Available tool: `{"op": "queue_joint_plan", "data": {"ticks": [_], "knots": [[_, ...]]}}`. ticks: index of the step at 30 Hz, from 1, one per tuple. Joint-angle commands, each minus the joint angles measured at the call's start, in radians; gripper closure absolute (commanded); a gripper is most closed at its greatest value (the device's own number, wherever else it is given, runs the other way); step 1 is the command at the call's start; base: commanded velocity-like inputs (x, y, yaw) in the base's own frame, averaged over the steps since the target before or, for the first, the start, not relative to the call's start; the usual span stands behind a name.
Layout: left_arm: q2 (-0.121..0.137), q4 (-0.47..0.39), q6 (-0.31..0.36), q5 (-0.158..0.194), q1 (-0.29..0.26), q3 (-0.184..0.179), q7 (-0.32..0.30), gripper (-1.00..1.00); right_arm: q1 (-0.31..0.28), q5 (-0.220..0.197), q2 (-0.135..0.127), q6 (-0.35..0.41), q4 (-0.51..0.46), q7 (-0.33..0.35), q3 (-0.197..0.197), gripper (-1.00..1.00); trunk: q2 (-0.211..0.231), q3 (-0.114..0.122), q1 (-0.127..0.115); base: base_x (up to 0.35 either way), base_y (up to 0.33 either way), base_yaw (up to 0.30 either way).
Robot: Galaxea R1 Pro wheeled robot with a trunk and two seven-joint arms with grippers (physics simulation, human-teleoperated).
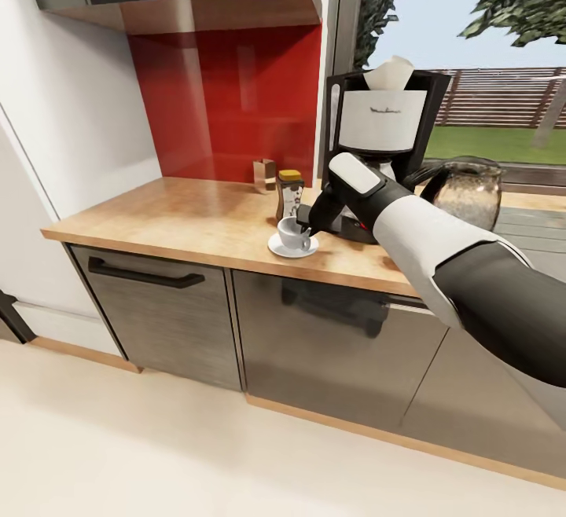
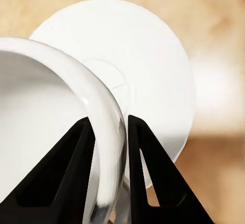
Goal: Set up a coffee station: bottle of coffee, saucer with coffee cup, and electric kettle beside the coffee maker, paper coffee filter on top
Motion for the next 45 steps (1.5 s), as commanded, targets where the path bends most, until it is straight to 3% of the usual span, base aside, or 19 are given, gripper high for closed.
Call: {"op": "queue_joint_plan", "data": {"ticks": [1,36,39,45], "knots": [[0.000,0.000,0.007,0.008,0.000,-0.004,-0.004,-1.00,-0.001,-0.011,0.000,0.001,-0.001,-0.009,0.006,1.00,0.000,-0.001,0.000,0.000,0.000,0.000],[0.000,0.000,0.007,0.008,0.000,-0.004,-0.004,-1.00,-0.001,-0.011,0.000,0.001,-0.001,-0.009,0.006,1.00,0.000,-0.001,0.000,0.031,0.000,0.000],[0.000,0.000,0.007,0.008,0.000,-0.004,-0.004,-1.00,-0.001,-0.011,0.000,0.000,-0.001,-0.009,0.006,1.00,-0.021,-0.010,0.011,0.000,0.000,0.000],[0.000,0.000,0.007,0.008,0.000,-0.004,-0.004,-1.00,-0.001,-0.011,0.000,0.000,-0.001,-0.009,0.006,1.00,-0.021,-0.010,0.011,0.000,0.000,0.000]]}}
